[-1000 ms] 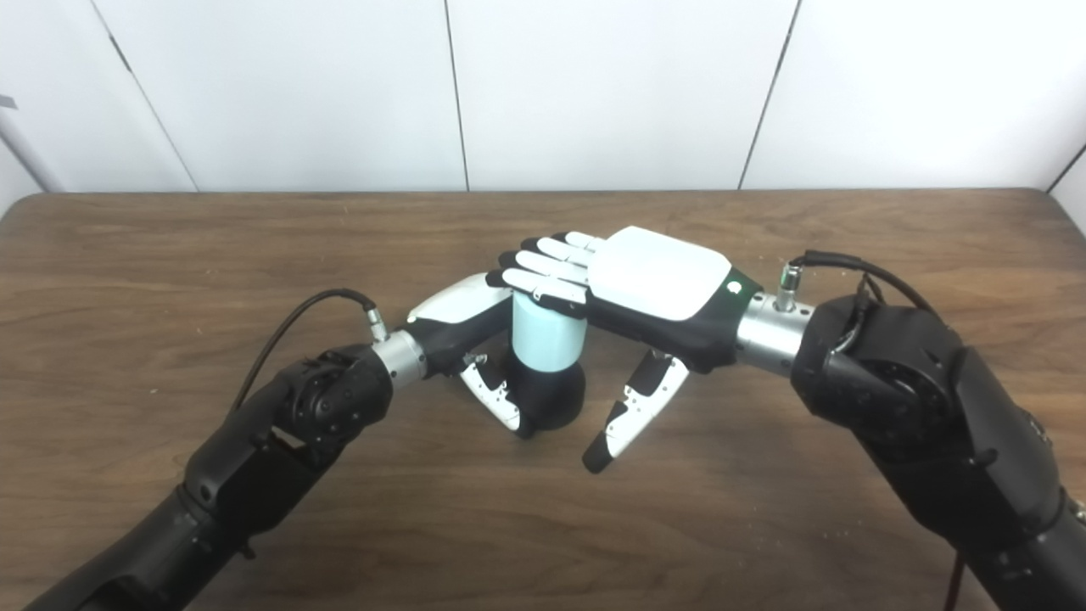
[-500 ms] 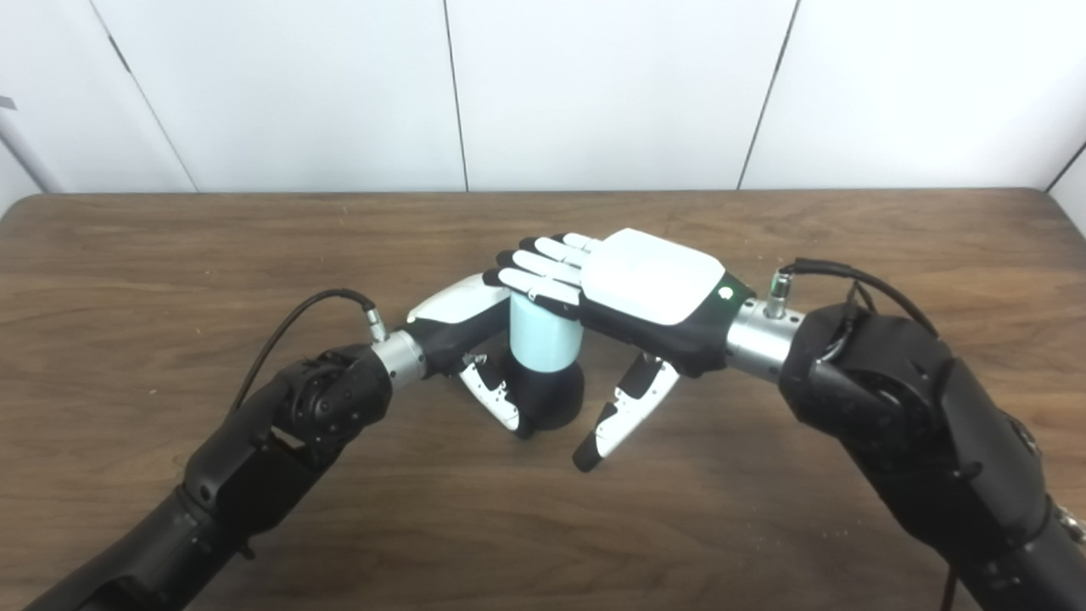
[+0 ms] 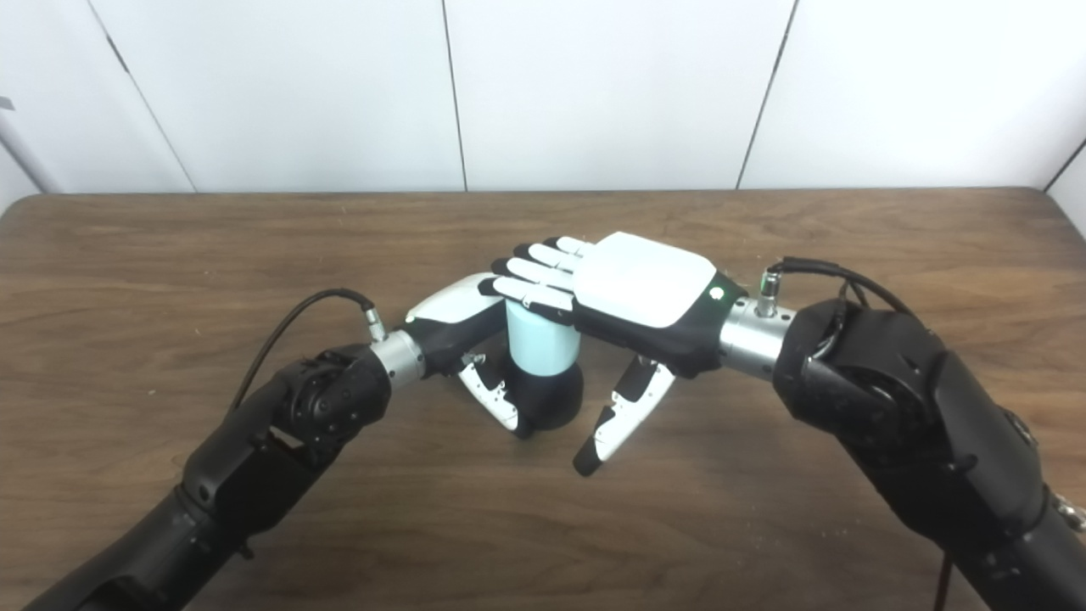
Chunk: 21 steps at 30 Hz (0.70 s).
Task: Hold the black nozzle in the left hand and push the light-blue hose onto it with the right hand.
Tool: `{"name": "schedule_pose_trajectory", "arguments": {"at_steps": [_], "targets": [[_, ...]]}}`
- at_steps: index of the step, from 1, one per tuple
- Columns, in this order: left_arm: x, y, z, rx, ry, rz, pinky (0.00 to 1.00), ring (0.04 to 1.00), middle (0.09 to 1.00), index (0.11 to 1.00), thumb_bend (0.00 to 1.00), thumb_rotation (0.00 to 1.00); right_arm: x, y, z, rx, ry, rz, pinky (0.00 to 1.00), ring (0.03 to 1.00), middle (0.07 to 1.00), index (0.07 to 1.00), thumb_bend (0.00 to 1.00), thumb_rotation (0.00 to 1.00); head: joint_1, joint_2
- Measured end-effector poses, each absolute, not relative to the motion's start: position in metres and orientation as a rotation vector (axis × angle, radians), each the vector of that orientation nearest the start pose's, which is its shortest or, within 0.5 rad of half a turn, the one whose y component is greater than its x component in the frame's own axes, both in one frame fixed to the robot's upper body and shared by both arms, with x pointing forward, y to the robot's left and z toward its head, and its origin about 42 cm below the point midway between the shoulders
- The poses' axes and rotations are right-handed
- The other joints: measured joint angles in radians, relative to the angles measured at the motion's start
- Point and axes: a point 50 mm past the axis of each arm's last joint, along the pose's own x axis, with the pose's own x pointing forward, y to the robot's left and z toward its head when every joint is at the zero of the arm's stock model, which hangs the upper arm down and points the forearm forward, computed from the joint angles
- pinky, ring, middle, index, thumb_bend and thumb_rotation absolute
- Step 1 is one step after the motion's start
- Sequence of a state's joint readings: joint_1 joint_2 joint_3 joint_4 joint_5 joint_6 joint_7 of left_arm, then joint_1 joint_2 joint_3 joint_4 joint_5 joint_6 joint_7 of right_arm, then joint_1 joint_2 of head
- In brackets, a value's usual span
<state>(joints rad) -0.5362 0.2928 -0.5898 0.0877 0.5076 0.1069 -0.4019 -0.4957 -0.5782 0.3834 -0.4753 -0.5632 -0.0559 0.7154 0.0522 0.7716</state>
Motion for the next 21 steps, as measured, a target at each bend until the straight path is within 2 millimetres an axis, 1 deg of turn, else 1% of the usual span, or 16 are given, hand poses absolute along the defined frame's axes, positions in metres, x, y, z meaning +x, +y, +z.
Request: {"name": "schedule_pose_trajectory", "arguments": {"at_steps": [4, 6, 7, 9, 12, 14, 15, 17, 21], "targets": [[0.39, 0.117, 0.186, 1.056, -0.217, -0.829, 1.0, 0.577, 0.471, 0.49, 0.53, 0.0, 0.322, -0.199, 0.31, -1.409, -0.614, 0.867, 1.0, 1.0, 1.0, 1.0, 0.78, 0.6, 0.0, 0.0], [0.389, 0.117, 0.186, 1.056, -0.218, -0.829, 1.0, 0.576, 0.471, 0.49, 0.53, 0.0, 0.323, -0.202, 0.312, -1.371, -0.61, 0.858, 0.99, 1.0, 1.0, 1.0, 0.79, 0.55, 0.002, -0.002], [0.39, 0.117, 0.186, 1.056, -0.218, -0.829, 1.0, 0.576, 0.471, 0.49, 0.53, 0.0, 0.324, -0.203, 0.314, -1.339, -0.607, 0.847, 0.96, 0.998, 1.0, 1.0, 0.79, 0.53, -0.002, -0.003], [0.39, 0.118, 0.186, 1.057, -0.218, -0.829, 1.0, 0.575, 0.471, 0.491, 0.53, 0.0, 0.326, -0.203, 0.32, -1.22, -0.629, 0.76, 0.94, 0.996, 1.0, 1.0, 0.8, 0.51, -0.002, -0.003], [0.39, 0.118, 0.187, 1.057, -0.218, -0.829, 1.0, 0.575, 0.47, 0.491, 0.53, 0.0, 0.33, -0.201, 0.332, -1.053, -0.679, 0.622, 0.89, 0.994, 1.0, 1.0, 0.8, 0.53, -0.002, -0.006], [0.39, 0.117, 0.187, 1.055, -0.219, -0.83, 1.0, 0.575, 0.47, 0.49, 0.53, 0.0, 0.332, -0.202, 0.34, -0.967, -0.707, 0.562, 0.88, 0.992, 1.0, 1.0, 0.8, 0.54, -0.002, -0.006], [0.39, 0.117, 0.187, 1.055, -0.219, -0.83, 1.0, 0.575, 0.471, 0.49, 0.53, 0.0, 0.334, -0.203, 0.343, -0.939, -0.709, 0.543, 0.86, 0.985, 1.0, 1.0, 0.8, 0.53, -0.002, -0.006], [0.39, 0.117, 0.187, 1.055, -0.219, -0.83, 1.0, 0.574, 0.472, 0.489, 0.53, 0.0, 0.338, -0.208, 0.349, -0.867, -0.686, 0.514, 0.8, 0.951, 1.0, 1.0, 0.79, 0.52, -0.002, -0.008], [0.39, 0.117, 0.187, 1.055, -0.219, -0.83, 1.0, 0.574, 0.472, 0.489, 0.53, 0.0, 0.346, -0.221, 0.355, -0.663, -0.59, 0.425, 0.7, 0.884, 0.992, 1.0, 0.81, 0.58, 0.0, -0.006]]}}
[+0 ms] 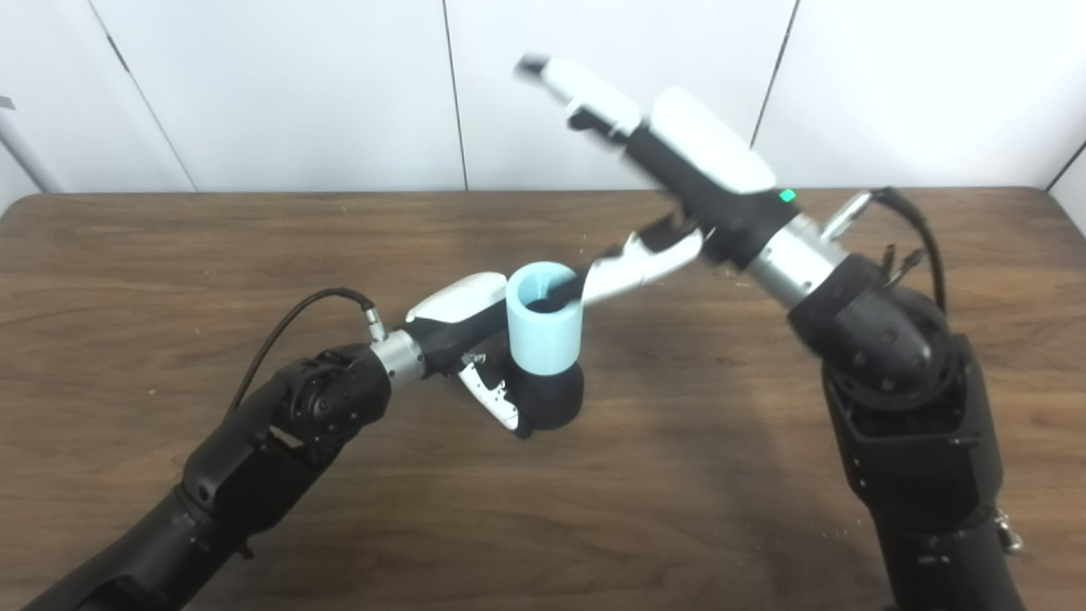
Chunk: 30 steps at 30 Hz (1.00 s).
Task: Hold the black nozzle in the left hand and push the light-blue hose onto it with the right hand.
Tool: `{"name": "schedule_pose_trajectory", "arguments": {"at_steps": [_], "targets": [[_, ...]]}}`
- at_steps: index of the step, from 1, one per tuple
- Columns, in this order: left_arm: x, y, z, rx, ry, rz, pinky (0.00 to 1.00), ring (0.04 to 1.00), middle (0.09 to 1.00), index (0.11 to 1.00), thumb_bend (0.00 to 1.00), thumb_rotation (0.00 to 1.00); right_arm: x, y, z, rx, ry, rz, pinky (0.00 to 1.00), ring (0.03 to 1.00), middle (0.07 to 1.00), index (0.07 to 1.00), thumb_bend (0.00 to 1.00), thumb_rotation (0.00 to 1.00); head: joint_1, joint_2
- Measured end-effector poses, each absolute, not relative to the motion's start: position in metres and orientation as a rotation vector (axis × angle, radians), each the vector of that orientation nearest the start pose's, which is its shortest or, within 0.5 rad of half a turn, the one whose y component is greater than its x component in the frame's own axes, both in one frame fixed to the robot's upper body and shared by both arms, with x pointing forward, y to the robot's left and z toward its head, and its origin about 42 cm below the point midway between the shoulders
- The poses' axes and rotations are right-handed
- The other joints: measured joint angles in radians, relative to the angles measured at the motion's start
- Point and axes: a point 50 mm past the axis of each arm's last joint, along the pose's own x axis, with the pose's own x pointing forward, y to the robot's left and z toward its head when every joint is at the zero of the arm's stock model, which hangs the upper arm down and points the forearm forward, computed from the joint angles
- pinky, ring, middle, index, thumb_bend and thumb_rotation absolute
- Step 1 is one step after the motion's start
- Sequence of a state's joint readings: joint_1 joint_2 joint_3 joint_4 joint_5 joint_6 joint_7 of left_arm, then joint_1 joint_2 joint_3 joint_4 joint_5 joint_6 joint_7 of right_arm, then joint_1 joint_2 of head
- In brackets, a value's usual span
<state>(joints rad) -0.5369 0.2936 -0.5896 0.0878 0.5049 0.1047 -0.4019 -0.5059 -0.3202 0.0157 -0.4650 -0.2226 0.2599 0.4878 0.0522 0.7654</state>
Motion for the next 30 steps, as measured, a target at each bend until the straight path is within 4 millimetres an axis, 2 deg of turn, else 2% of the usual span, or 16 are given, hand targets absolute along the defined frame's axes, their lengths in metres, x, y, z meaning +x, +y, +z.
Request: {"name": "schedule_pose_trajectory", "arguments": {"at_steps": [2, 5, 7, 9, 11, 16, 20, 27, 28, 29, 30], "targets": [[0.39, 0.117, 0.187, 1.054, -0.219, -0.83, 1.0, 0.574, 0.472, 0.489, 0.53, 0.0, 0.349, -0.225, 0.353, -0.588, -0.543, 0.394, 0.67, 0.854, 0.972, 1.0, 0.77, 0.61, 0.002, 0.0], [0.39, 0.117, 0.186, 1.054, -0.218, -0.83, 1.0, 0.573, 0.472, 0.489, 0.53, 0.0, 0.352, -0.23, 0.347, -0.491, -0.481, 0.348, 0.64, 0.825, 0.952, 0.995, 0.71, 0.6, 0.002, 0.0], [0.39, 0.117, 0.186, 1.054, -0.218, -0.83, 1.0, 0.566, 0.472, 0.49, 0.53, 0.0, 0.353, -0.235, 0.338, -0.429, -0.428, 0.312, 0.62, 0.799, 0.916, 0.945, 0.63, 0.54, 0.003, -0.002], [0.39, 0.117, 0.187, 1.052, -0.218, -0.831, 1.0, 0.563, 0.471, 0.49, 0.53, 0.0, 0.352, -0.24, 0.329, -0.378, -0.383, 0.288, 0.6, 0.784, 0.896, 0.92, 0.6, 0.51, 0.003, -0.002], [0.39, 0.118, 0.186, 1.052, -0.218, -0.83, 1.0, 0.557, 0.468, 0.492, 0.53, 0.0, 0.35, -0.246, 0.317, -0.329, -0.344, 0.268, 0.58, 0.747, 0.834, 0.864, 0.57, 0.44, 0.005, -0.006], [0.39, 0.118, 0.186, 1.051, -0.217, -0.829, 1.0, 0.553, 0.466, 0.494, 0.53, 0.0, 0.344, -0.259, 0.283, -0.238, -0.241, 0.227, 0.53, 0.673, 0.773, 0.817, 0.58, 0.36, 0.008, -0.008], [0.39, 0.118, 0.186, 1.051, -0.217, -0.829, 1.0, 0.556, 0.471, 0.493, 0.53, 0.0, 0.339, -0.266, 0.261, -0.181, -0.174, 0.208, 0.53, 0.677, 0.776, 0.808, 0.6, 0.31, 0.008, -0.008], [0.39, 0.12, 0.187, 1.048, -0.22, -0.825, 1.0, 0.587, 0.478, 0.497, 0.52, 0.0, 0.332, -0.265, 0.24, -0.102, -0.115, 0.169, 0.54, 0.684, 0.799, 0.806, 0.67, 0.31, 0.009, -0.012], [0.39, 0.121, 0.187, 1.045, -0.219, -0.823, 1.0, 0.662, 0.61, 0.6, 0.69, 0.05, 0.332, -0.264, 0.24, -0.091, -0.114, 0.164, 0.54, 0.683, 0.8, 0.807, 0.67, 0.31, 0.009, -0.012], [0.39, 0.122, 0.187, 1.041, -0.217, -0.821, 1.0, 0.701, 0.677, 0.652, 0.78, 0.08, 0.332, -0.264, 0.239, -0.08, -0.114, 0.16, 0.54, 0.683, 0.801, 0.807, 0.67, 0.31, 0.009, -0.012], [0.39, 0.122, 0.186, 1.036, -0.215, -0.818, 1.0, 0.812, 0.839, 0.785, 0.9, 0.16, 0.332, -0.263, 0.238, -0.069, -0.111, 0.155, 0.54, 0.684, 0.802, 0.807, 0.66, 0.29, 0.009, -0.011]]}}
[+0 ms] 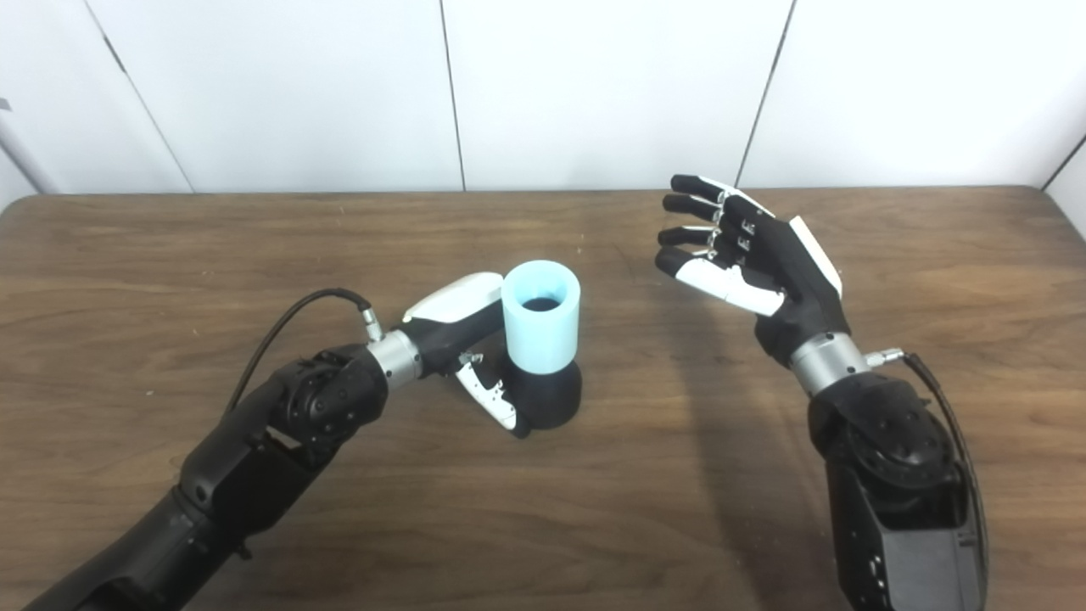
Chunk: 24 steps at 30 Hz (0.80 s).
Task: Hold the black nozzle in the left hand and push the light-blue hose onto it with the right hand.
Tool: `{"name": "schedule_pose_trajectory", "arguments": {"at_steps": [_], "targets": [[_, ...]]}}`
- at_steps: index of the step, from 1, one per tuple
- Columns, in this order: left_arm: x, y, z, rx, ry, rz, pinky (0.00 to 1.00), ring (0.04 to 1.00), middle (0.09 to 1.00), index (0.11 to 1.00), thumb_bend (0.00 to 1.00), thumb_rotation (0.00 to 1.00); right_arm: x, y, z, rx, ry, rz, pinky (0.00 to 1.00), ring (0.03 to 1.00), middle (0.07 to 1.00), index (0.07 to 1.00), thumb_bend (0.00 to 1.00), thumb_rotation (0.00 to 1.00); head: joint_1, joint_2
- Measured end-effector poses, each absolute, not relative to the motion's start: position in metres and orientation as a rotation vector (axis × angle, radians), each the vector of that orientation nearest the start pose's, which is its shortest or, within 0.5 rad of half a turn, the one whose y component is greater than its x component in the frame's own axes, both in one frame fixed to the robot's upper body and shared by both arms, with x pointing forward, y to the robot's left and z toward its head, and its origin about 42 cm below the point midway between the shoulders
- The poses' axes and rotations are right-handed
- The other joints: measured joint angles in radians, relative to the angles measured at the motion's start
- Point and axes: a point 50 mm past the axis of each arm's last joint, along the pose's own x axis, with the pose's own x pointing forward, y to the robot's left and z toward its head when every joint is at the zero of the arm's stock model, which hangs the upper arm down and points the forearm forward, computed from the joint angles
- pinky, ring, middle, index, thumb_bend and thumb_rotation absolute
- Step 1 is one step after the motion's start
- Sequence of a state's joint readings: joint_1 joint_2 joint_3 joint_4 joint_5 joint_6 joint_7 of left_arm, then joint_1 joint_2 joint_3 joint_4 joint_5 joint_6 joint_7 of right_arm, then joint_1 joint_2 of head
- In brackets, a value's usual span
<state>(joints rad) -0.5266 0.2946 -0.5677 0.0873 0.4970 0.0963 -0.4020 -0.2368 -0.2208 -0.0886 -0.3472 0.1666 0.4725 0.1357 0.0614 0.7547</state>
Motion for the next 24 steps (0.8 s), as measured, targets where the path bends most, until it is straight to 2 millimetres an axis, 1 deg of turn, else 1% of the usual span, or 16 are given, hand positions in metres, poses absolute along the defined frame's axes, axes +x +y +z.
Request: {"name": "schedule_pose_trajectory", "arguments": {"at_steps": [1, 2, 4, 5, 7, 12, 18, 21, 23, 24], "targets": [[0.389, 0.123, 0.186, 1.033, -0.213, -0.815, 1.0, 0.821, 0.851, 0.795, 0.9, 0.16, 0.331, -0.262, 0.236, -0.063, -0.107, 0.148, 0.54, 0.684, 0.802, 0.807, 0.66, 0.29, 0.0, 0.0], [0.389, 0.124, 0.185, 1.029, -0.211, -0.812, 1.0, 0.894, 0.911, 0.858, 0.95, 0.21, 0.331, -0.261, 0.235, -0.06, -0.101, 0.143, 0.54, 0.683, 0.802, 0.808, 0.65, 0.29, 0.003, 0.0], [0.387, 0.126, 0.185, 1.023, -0.212, -0.803, 1.0, 0.969, 0.974, 0.935, 0.99, 0.27, 0.329, -0.258, 0.229, -0.05, -0.087, 0.135, 0.54, 0.679, 0.803, 0.809, 0.65, 0.28, 0.003, 0.0], [0.387, 0.126, 0.185, 1.023, -0.213, -0.798, 1.0, 0.99, 0.992, 0.961, 1.0, 0.29, 0.328, -0.256, 0.227, -0.043, -0.079, 0.129, 0.55, 0.676, 0.803, 0.809, 0.65, 0.28, 0.003, -0.002], [0.386, 0.127, 0.185, 1.028, -0.216, -0.792, 1.0, 0.999, 0.999, 0.991, 1.0, 0.31, 0.327, -0.253, 0.224, -0.037, -0.072, 0.124, 0.54, 0.677, 0.802, 0.808, 0.65, 0.28, 0.003, -0.002], [0.383, 0.128, 0.184, 1.065, -0.24, -0.748, 1.0, 1.0, 1.0, 1.0, 1.0, 0.34, 0.327, -0.252, 0.223, -0.049, -0.069, 0.125, 0.54, 0.68, 0.8, 0.807, 0.65, 0.28, 0.003, -0.002], [0.383, 0.129, 0.184, 1.081, -0.246, -0.736, 1.0, 1.0, 1.0, 1.0, 1.0, 0.36, 0.327, -0.251, 0.223, -0.055, -0.067, 0.132, 0.55, 0.683, 0.793, 0.808, 0.69, 0.29, 0.002, -0.003], [0.381, 0.132, 0.187, 1.075, -0.242, -0.732, 1.0, 1.0, 1.0, 1.0, 1.0, 0.32, 0.326, -0.251, 0.222, -0.055, -0.066, 0.138, 0.55, 0.683, 0.793, 0.808, 0.69, 0.3, 0.002, -0.002], [0.381, 0.137, 0.188, 1.052, -0.231, -0.716, 1.0, 1.0, 1.0, 1.0, 1.0, 0.25, 0.326, -0.251, 0.221, -0.054, -0.063, 0.139, 0.55, 0.683, 0.793, 0.808, 0.7, 0.3, 0.009, -0.006], [0.38, 0.14, 0.187, 1.033, -0.223, -0.706, 1.0, 1.0, 1.0, 1.0, 0.97, 0.22, 0.325, -0.251, 0.221, -0.054, -0.061, 0.14, 0.55, 0.684, 0.794, 0.808, 0.69, 0.3, 0.009, -0.006]]}}
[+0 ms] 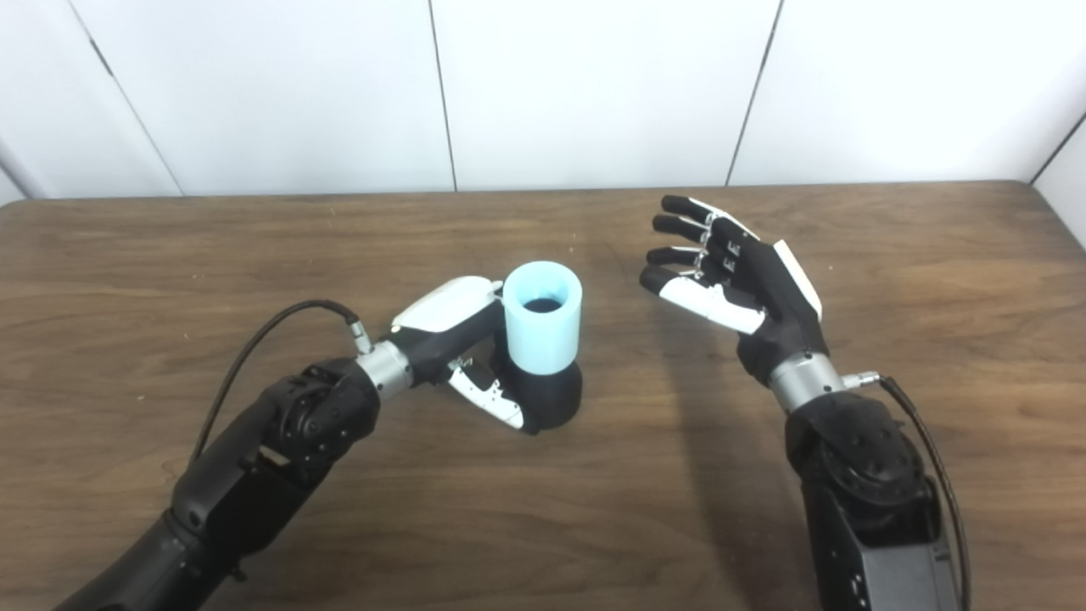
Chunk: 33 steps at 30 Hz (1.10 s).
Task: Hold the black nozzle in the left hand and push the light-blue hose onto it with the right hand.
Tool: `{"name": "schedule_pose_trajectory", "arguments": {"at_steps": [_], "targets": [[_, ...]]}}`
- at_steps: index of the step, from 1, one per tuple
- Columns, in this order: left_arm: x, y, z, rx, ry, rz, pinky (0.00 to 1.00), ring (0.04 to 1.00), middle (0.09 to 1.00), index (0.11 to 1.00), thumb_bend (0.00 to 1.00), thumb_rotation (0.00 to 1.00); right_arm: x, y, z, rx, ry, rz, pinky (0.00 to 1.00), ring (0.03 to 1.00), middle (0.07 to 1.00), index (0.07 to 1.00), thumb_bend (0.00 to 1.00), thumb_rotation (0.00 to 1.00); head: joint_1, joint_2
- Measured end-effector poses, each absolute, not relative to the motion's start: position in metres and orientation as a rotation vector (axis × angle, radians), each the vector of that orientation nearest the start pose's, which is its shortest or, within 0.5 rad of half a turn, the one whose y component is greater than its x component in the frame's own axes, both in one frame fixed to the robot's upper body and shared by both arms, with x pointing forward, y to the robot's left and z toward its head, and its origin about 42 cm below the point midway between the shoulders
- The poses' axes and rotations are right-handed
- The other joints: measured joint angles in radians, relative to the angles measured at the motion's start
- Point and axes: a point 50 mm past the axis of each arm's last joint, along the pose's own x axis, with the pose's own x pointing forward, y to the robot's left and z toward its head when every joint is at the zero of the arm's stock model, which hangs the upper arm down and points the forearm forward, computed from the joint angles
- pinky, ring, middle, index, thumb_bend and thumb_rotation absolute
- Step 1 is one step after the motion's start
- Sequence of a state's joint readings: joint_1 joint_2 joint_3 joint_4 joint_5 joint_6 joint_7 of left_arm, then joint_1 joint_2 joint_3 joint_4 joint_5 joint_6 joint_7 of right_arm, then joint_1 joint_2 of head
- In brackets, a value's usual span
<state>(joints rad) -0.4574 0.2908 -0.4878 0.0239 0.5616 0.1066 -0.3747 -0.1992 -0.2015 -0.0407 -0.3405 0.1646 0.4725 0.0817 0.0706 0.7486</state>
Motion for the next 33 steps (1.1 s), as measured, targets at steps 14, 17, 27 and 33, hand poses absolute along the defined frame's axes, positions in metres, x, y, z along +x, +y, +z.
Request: {"name": "schedule_pose_trajectory", "arguments": {"at_steps": [14, 17, 27, 33], "targets": [[0.358, 0.196, 0.176, 0.559, -0.141, -0.34, 0.69, 0.764, 0.798, 0.802, 0.62, 0.0, 0.32, -0.253, 0.21, -0.022, -0.032, 0.118, 0.55, 0.688, 0.804, 0.811, 0.67, 0.28, 0.014, 0.0], [0.35, 0.203, 0.173, 0.401, -0.124, -0.216, 0.66, 0.729, 0.76, 0.792, 0.58, 0.0, 0.32, -0.254, 0.209, -0.014, -0.034, 0.11, 0.56, 0.69, 0.799, 0.808, 0.67, 0.27, 0.018, -0.002], [0.344, 0.19, 0.177, -0.039, -0.067, -0.135, 0.61, 0.701, 0.725, 0.754, 0.54, 0.03, 0.314, -0.253, 0.203, -0.041, -0.074, 0.06, 0.54, 0.665, 0.737, 0.756, 0.67, 0.27, 0.026, -0.006], [0.342, 0.196, 0.183, -0.023, -0.088, -0.158, 0.62, 0.701, 0.72, 0.745, 0.55, 0.07, 0.309, -0.251, 0.19, -0.035, -0.064, 0.019, 0.54, 0.65, 0.731, 0.746, 0.66, 0.28, 0.038, -0.008]]}}
